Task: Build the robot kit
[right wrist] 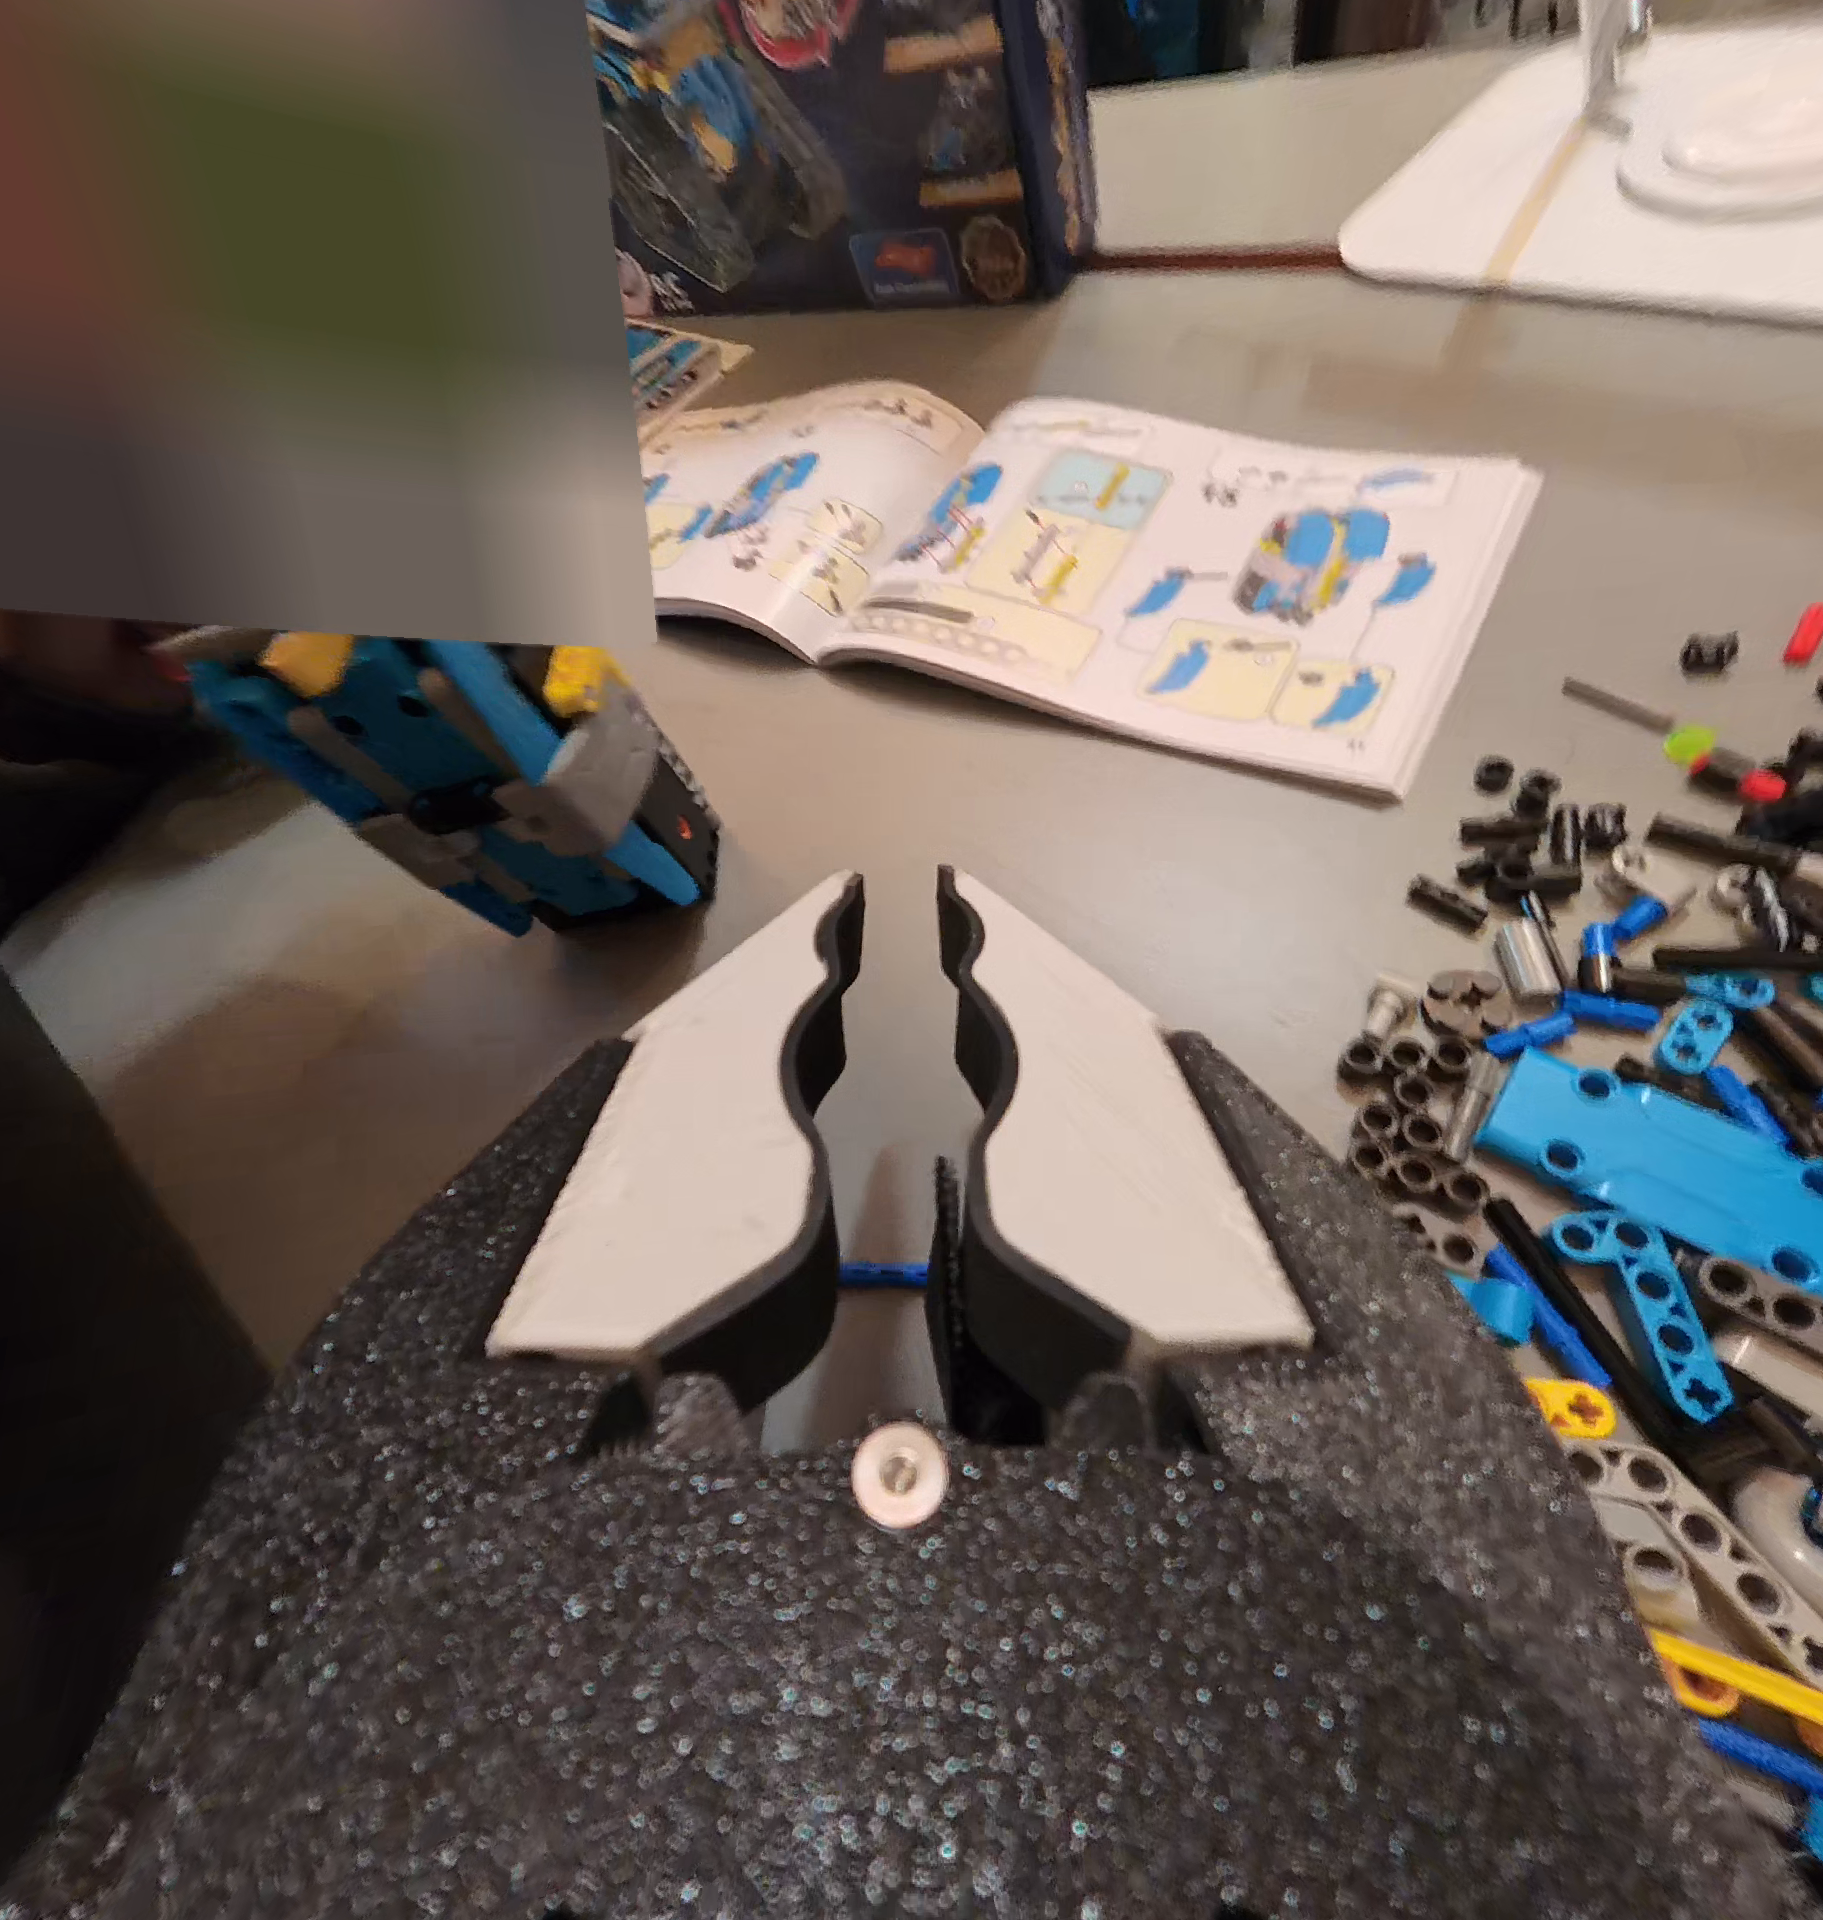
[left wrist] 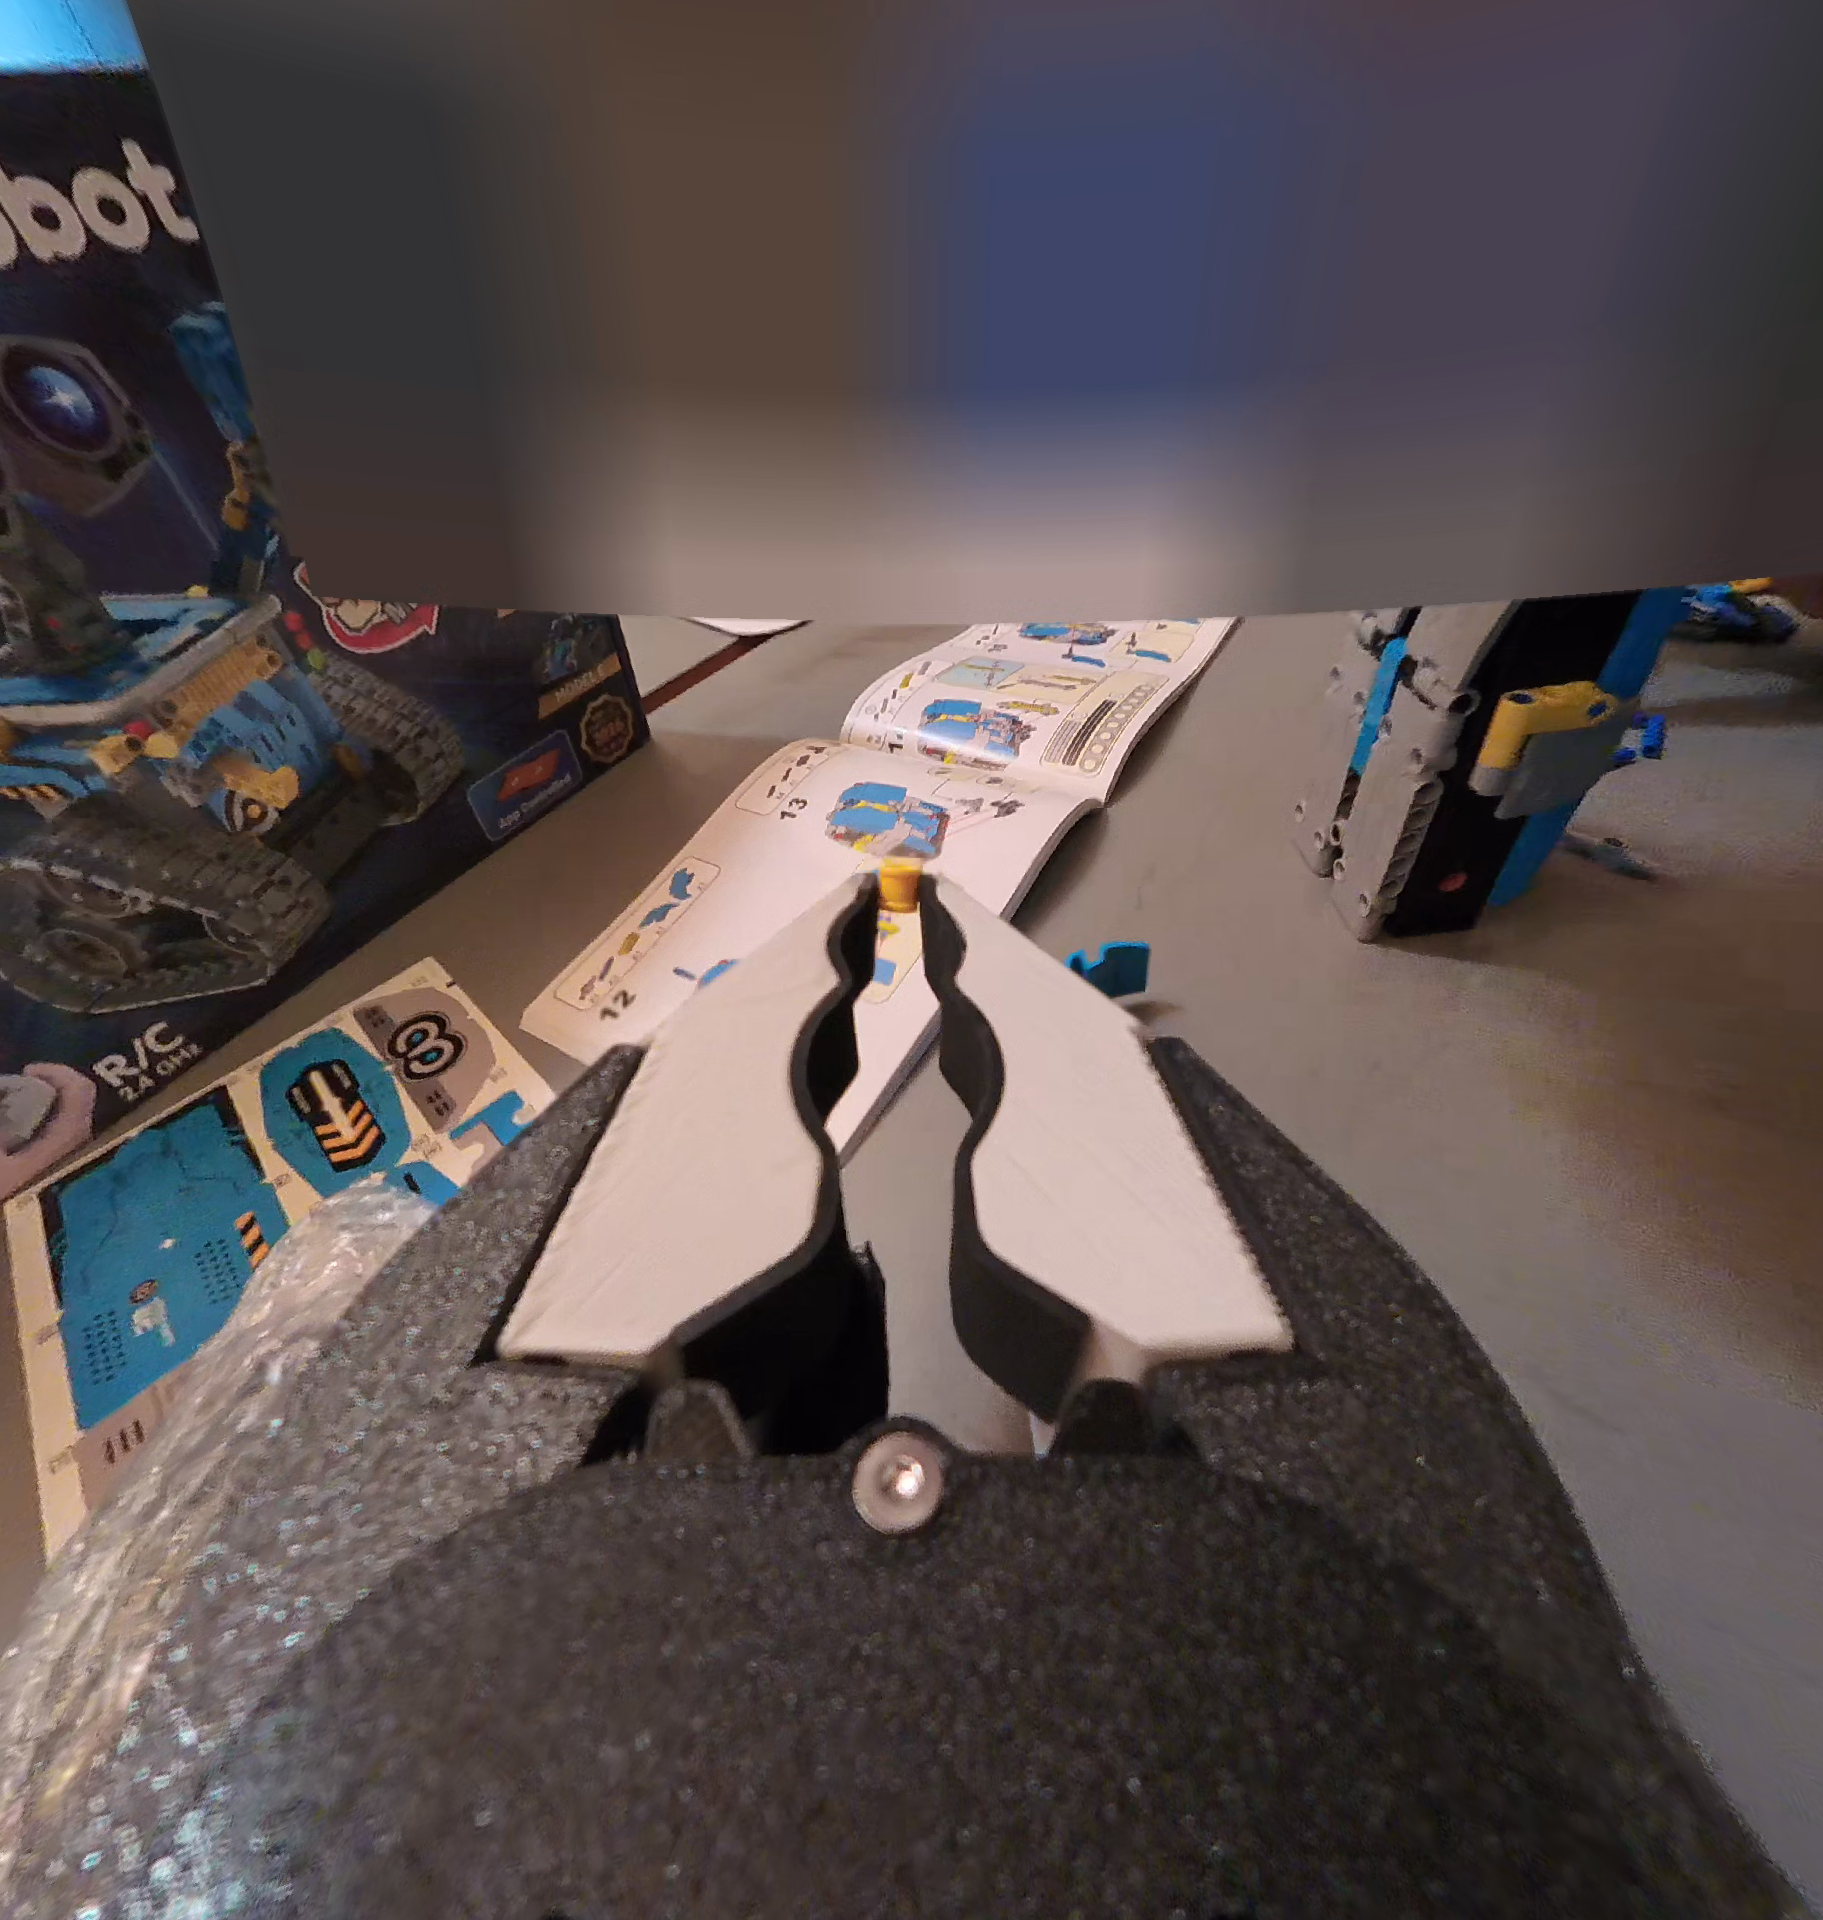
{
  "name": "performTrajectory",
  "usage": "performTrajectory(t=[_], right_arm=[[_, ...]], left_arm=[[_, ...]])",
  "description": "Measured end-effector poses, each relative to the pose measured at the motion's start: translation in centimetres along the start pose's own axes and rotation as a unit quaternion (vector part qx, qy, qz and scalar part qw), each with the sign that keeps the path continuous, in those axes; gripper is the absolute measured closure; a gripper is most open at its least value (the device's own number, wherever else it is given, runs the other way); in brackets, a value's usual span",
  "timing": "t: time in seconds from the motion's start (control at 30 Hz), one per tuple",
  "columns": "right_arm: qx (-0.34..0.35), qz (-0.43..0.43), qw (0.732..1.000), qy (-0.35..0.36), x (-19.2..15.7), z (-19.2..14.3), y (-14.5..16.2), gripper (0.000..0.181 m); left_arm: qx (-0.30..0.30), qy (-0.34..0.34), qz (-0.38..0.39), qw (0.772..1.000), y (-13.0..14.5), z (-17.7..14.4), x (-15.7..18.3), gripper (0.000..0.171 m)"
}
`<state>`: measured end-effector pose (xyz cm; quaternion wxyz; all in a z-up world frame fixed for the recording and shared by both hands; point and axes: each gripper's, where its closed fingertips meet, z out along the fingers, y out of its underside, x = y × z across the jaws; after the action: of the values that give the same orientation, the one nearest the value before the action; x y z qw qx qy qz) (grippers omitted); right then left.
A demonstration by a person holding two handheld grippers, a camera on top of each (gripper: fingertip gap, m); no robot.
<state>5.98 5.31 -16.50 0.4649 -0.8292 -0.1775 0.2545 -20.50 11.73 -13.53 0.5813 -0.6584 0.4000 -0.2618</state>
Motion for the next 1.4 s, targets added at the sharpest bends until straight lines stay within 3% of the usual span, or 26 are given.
performTrajectory(t=[0.27, 0.43, 0.53, 0.7, 0.8, 1.2, 1.33, 1.4], right_arm=[[0.034, -0.122, 0.992, -0.018, -4.3, -0.7, -1.0, 0.166], [-0.007, -0.184, 0.983, 0.026, -4.9, -0.1, 0.7, 0.163], [-0.09, -0.174, 0.979, 0.046, -3.8, -0.1, 3.2, 0.155], [-0.141, -0.131, 0.981, -0.018, -4.8, -1.9, 4.5, 0.161], [-0.213, -0.146, 0.966, -0.03, -4.3, -2.3, 7.3, 0.159], [-0.26, -0.187, 0.947, 0.012, -3.5, 0.1, 7.8, 0.175], [-0.268, -0.164, 0.949, 0.007, -3.7, 0.0, 7.8, 0.177], [-0.2, -0.145, 0.968, -0.035, -6.7, 0.3, 5.3, 0.177]], left_arm=[[0.031, 0.002, 0.07, 0.997, -0.9, -0.7, 2.0, 0.165], [0.052, 0.012, 0.104, 0.993, -1.9, -1.2, 4.1, 0.165], [0.066, 0.013, 0.146, 0.987, -2.5, -1.6, 5.6, 0.164], [0.081, 0.029, 0.198, 0.976, -3.1, -2.0, 8.4, 0.164], [0.079, 0.039, 0.215, 0.973, -2.9, -1.9, 9.3, 0.164], [0.064, 0.056, 0.228, 0.97, -2.1, -1.6, 10.4, 0.164], [0.06, 0.062, 0.22, 0.972, -2.1, -1.5, 11.1, 0.165], [0.062, 0.072, 0.196, 0.976, -2.5, -1.6, 11.7, 0.165]])
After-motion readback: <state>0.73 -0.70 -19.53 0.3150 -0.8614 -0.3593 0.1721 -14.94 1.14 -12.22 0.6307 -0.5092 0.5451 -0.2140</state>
